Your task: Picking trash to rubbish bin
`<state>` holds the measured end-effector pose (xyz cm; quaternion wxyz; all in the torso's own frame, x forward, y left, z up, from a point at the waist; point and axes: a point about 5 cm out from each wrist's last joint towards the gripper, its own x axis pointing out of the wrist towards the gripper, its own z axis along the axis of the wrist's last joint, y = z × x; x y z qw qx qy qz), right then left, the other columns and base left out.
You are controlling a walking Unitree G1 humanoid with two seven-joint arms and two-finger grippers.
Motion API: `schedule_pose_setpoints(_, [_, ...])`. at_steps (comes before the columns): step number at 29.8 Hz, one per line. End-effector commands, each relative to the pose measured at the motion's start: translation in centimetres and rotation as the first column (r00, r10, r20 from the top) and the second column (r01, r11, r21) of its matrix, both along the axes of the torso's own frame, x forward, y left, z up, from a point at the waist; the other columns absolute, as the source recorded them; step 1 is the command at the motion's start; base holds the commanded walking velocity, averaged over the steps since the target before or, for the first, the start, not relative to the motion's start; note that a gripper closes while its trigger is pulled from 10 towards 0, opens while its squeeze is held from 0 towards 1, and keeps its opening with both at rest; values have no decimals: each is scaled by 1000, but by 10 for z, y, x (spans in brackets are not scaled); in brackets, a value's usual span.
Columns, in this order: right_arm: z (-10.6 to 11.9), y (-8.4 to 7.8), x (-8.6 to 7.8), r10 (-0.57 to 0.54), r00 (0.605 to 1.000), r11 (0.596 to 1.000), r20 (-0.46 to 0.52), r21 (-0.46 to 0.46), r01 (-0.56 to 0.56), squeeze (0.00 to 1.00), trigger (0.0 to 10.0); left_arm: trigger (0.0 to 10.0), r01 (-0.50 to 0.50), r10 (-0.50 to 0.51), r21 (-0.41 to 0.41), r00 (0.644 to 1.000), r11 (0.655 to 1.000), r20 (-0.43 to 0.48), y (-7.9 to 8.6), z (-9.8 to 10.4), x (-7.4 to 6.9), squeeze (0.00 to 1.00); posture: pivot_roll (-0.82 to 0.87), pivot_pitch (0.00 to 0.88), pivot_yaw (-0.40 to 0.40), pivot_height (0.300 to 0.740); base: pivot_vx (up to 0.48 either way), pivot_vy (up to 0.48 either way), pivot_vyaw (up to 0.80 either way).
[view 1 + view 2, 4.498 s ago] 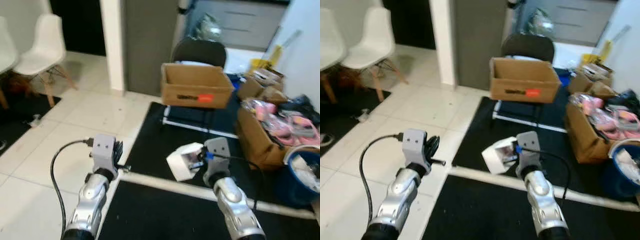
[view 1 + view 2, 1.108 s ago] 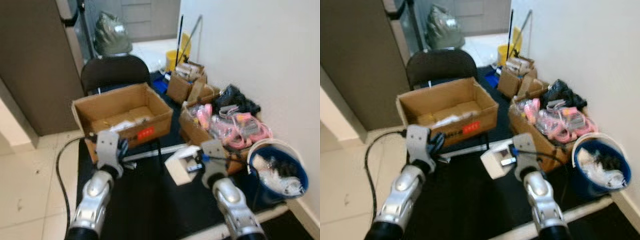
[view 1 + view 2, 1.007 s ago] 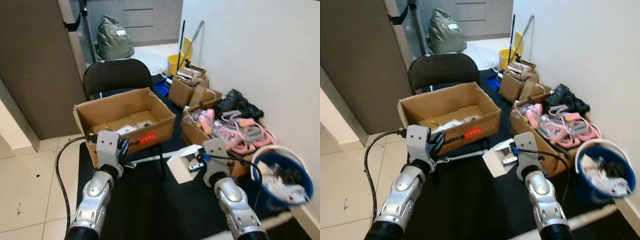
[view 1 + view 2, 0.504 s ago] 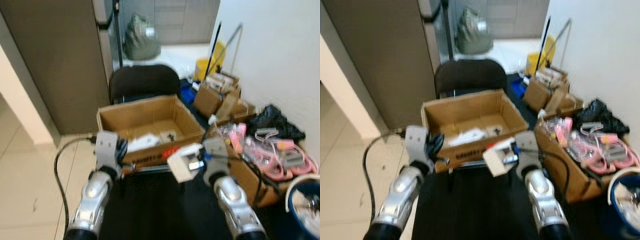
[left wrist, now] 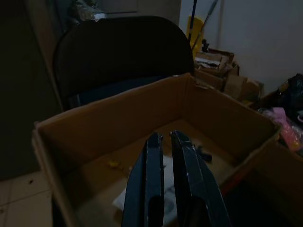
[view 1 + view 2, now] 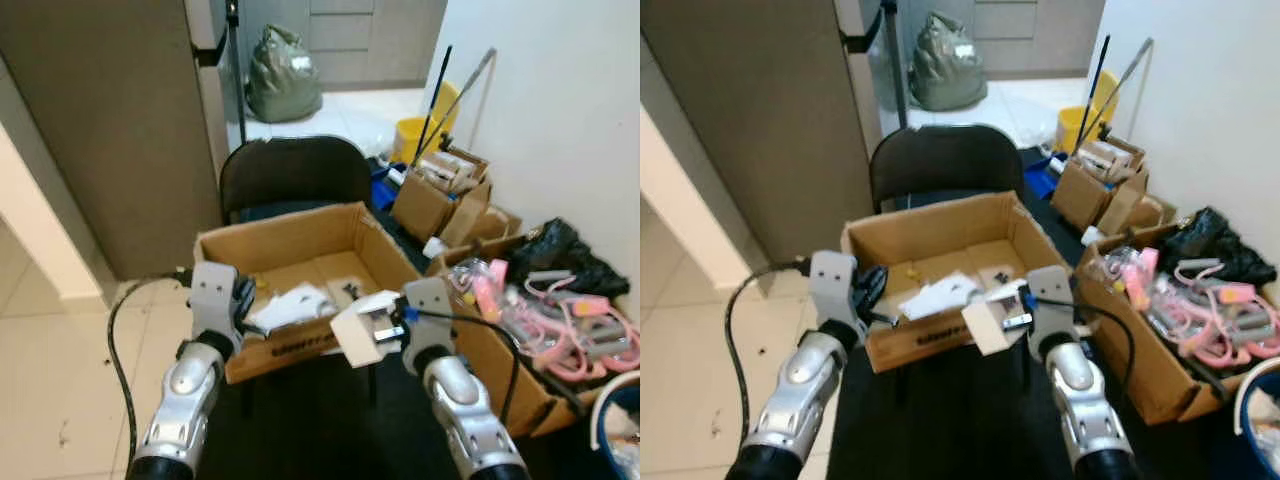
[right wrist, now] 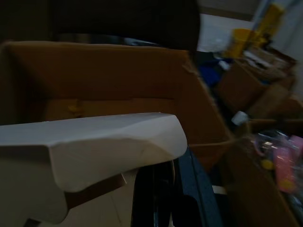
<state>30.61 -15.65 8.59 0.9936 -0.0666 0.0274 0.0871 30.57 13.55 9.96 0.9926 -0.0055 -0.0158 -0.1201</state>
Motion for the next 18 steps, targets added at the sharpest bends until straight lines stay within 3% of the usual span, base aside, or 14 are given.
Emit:
schedule_pose_setpoints(1, [-6,1,-2,-4,1000,1000,-27,14,4,0,10000,10000,-4,5,9,1000,1000,-17,3,-3,-1,0,-20,59,18,740,352,0,0])
schedule_pose_setpoints(18, [-5,4,0,11,1000,1000,-23,8,-10,0,10000,10000,-5,5,10,1000,1000,-20,3,-3,-2,0,-16,65,16,740,348,0,0])
